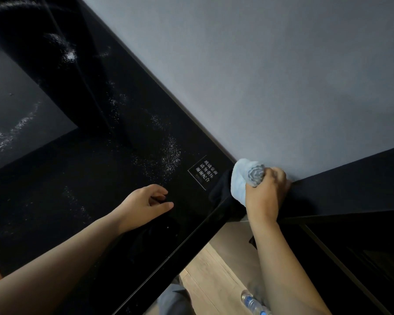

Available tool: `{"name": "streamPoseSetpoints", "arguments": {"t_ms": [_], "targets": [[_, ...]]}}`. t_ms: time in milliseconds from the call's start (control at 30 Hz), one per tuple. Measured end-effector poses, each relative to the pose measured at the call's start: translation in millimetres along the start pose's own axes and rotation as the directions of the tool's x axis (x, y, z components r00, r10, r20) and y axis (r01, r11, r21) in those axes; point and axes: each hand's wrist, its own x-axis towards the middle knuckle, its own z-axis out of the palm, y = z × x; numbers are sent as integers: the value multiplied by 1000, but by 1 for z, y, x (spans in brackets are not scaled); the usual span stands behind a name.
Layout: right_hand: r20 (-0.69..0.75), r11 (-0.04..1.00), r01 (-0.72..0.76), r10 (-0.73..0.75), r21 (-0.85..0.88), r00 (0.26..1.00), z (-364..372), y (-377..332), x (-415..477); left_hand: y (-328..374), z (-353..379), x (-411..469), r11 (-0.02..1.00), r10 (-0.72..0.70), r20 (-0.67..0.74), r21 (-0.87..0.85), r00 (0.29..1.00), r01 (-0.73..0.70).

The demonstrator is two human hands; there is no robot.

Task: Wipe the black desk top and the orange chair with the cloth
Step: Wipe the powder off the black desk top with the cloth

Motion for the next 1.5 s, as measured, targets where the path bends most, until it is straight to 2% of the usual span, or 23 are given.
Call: {"name": "streamPoseSetpoints", "arguments": {"t_ms": [100, 233, 333, 433, 600, 700, 767, 833, 900, 967, 1100, 1267, 1367, 1500], "targets": [[24, 998, -57, 58, -35, 998, 20, 9, -2, -7, 0, 0, 1000, -3, 2, 7, 1000, 3], [251, 971, -229, 238, -67, 938, 42, 8, 7, -14, 0, 0, 1000, -6, -1, -15, 1000, 6], [346, 967, -253, 235, 6, 908, 51, 6, 8, -17, 0, -1, 1000, -3, -17, -5, 1000, 3], [306, 974, -226, 221, -18, 926, 61, 6, 6, -19, 0, -2, 1000, -19, -4, 9, 1000, 19], [205, 995, -99, 99, -14, 974, 78, 18, -2, -22, 0, 0, 999, -31, -2, 34, 1000, 31], [214, 993, -93, 108, -78, 971, 79, 21, -4, -29, -2, -1, 990, -22, -3, 136, 1000, 22], [272, 990, -103, 127, -101, 954, 77, 22, -3, -32, -3, -4, 955, 25, -22, 295, 999, -17], [315, 994, -59, 86, -97, 945, 76, 26, 0, -32, -2, -9, 873, 69, -8, 484, 998, -56], [382, 994, -75, 101, -83, 919, 74, 27, 1, -34, -1, -15, 756, 19, 53, 653, 998, -49], [417, 992, -66, 106, -109, 903, 78, 33, 0, -39, 0, -21, 667, -70, 101, 745, 992, -29], [443, 975, 28, 74, -220, 893, 90, 49, -11, -52, 3, -27, 601, -173, 124, 800, 977, 5], [461, 987, 54, 22, -153, 887, 81, 41, -35, -58, 10, -27, 576, -193, 127, 817, 973, 8], [450, 995, 18, 26, -94, 892, 75, 34, -45, -60, 11, -26, 574, -185, 125, 819, 975, 3], [456, 994, 50, 0, -97, 890, 71, 30, -59, -62, 10, -27, 585, -176, 137, 811, 975, -9]]}}
